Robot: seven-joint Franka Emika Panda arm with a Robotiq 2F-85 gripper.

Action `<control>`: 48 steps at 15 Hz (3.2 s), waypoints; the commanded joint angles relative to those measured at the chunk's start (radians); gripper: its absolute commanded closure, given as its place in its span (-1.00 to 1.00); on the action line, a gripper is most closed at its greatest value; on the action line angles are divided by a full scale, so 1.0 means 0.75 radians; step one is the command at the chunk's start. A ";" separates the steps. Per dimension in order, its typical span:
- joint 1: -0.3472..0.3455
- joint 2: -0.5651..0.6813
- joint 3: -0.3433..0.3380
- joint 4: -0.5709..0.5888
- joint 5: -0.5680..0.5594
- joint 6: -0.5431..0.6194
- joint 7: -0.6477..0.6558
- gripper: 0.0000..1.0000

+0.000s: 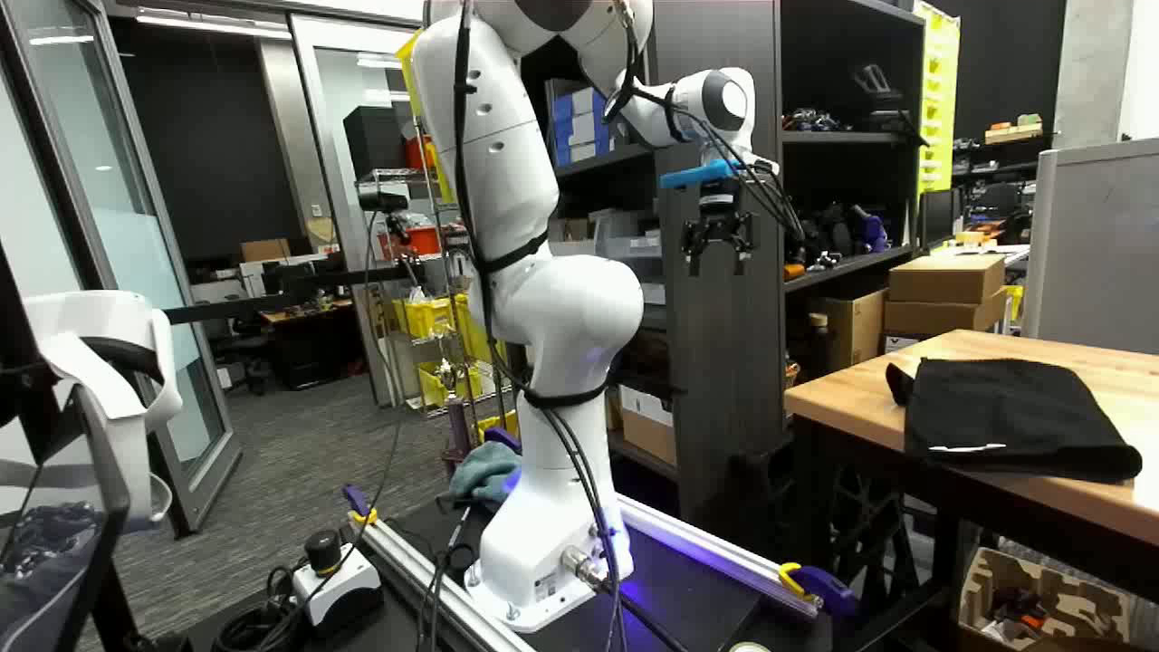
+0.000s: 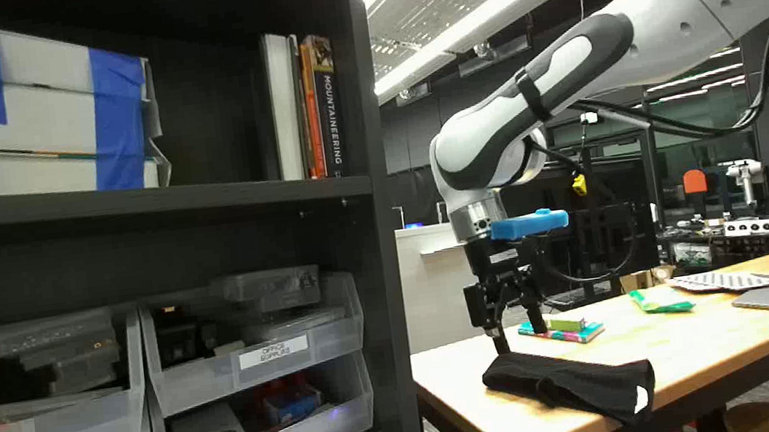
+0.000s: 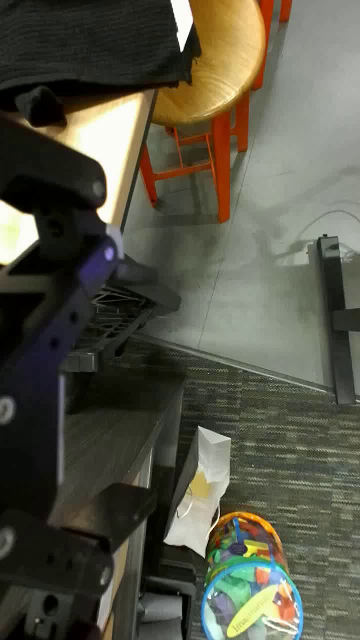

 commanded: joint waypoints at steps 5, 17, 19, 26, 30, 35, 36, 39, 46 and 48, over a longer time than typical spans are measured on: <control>-0.001 0.000 0.000 0.003 0.000 -0.002 -0.001 -1.00; -0.001 0.000 0.000 0.003 0.000 -0.002 -0.001 -1.00; -0.001 0.000 0.000 0.003 0.000 -0.002 -0.001 -1.00; -0.017 0.067 -0.014 0.038 -0.013 0.035 0.012 -1.00; -0.037 0.120 -0.037 0.072 -0.019 0.103 0.014 -1.00; -0.062 0.173 -0.063 0.110 -0.035 0.191 0.018 -1.00; -0.066 0.182 -0.065 0.113 -0.041 0.209 0.019 -1.00; -0.079 0.205 -0.074 0.107 -0.088 0.267 0.035 -1.00; -0.089 0.265 -0.071 0.111 -0.211 0.330 0.168 -1.00; -0.077 0.298 -0.064 0.131 -0.193 0.331 0.203 -1.00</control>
